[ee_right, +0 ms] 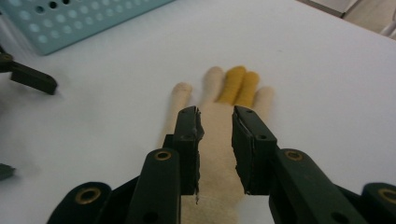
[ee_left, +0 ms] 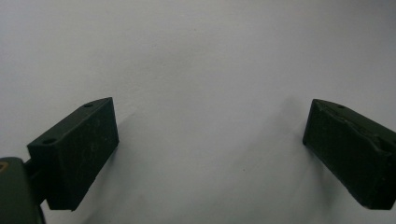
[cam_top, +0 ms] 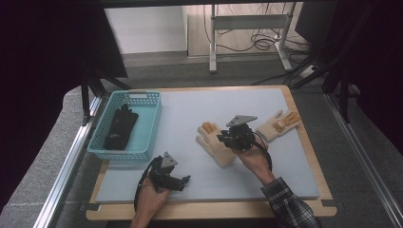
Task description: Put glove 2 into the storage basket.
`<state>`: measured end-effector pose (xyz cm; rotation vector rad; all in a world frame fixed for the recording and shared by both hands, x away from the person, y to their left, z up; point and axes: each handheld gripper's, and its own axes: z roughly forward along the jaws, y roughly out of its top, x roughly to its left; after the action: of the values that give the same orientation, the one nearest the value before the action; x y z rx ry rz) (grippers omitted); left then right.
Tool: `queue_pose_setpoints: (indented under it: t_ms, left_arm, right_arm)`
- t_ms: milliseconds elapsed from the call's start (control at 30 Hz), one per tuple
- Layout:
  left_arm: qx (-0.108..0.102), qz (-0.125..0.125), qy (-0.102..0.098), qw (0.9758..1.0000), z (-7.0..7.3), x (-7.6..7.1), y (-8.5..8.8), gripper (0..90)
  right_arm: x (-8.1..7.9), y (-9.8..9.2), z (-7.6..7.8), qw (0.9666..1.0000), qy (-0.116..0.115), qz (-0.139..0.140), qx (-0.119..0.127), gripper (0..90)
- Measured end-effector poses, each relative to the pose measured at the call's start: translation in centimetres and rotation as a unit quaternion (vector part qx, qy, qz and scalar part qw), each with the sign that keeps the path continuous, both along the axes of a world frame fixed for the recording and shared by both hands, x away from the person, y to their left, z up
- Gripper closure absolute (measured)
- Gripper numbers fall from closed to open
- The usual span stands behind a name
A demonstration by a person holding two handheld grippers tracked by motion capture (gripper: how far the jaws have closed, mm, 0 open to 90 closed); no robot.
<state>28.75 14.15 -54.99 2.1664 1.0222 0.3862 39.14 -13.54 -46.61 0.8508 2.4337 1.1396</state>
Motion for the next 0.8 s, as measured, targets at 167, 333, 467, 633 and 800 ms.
queue_pose_setpoints:
  t_ms: [167, 333, 467, 633, 800]
  left_arm:
    - [-0.001, 0.001, 0.001, 1.0, 0.0, 0.0, 0.0, 3.7]
    - [-0.003, 0.002, 0.001, 1.0, 0.0, 0.0, 0.0, 3.7]
    - [-0.002, 0.002, 0.001, 1.0, 0.0, 0.0, 0.0, 3.7]
    - [-0.002, 0.002, 0.001, 1.0, 0.0, 0.0, 0.0, 3.7]
    - [-0.002, 0.002, 0.001, 1.0, 0.0, 0.0, 0.0, 3.7]
  right_arm:
    - [0.6, -2.3, -1.1, 0.9995, 0.012, -0.025, -0.012, 73.7]
    - [1.1, -3.7, -2.7, 0.9986, 0.022, -0.042, -0.026, 76.0]
    - [1.2, -4.9, -4.4, 0.9977, 0.043, -0.047, -0.024, 76.2]
    - [0.2, -5.1, -5.7, 0.9978, 0.058, -0.028, -0.019, 76.2]
    - [-1.1, -4.5, -6.0, 0.998, 0.062, -0.008, -0.008, 76.0]
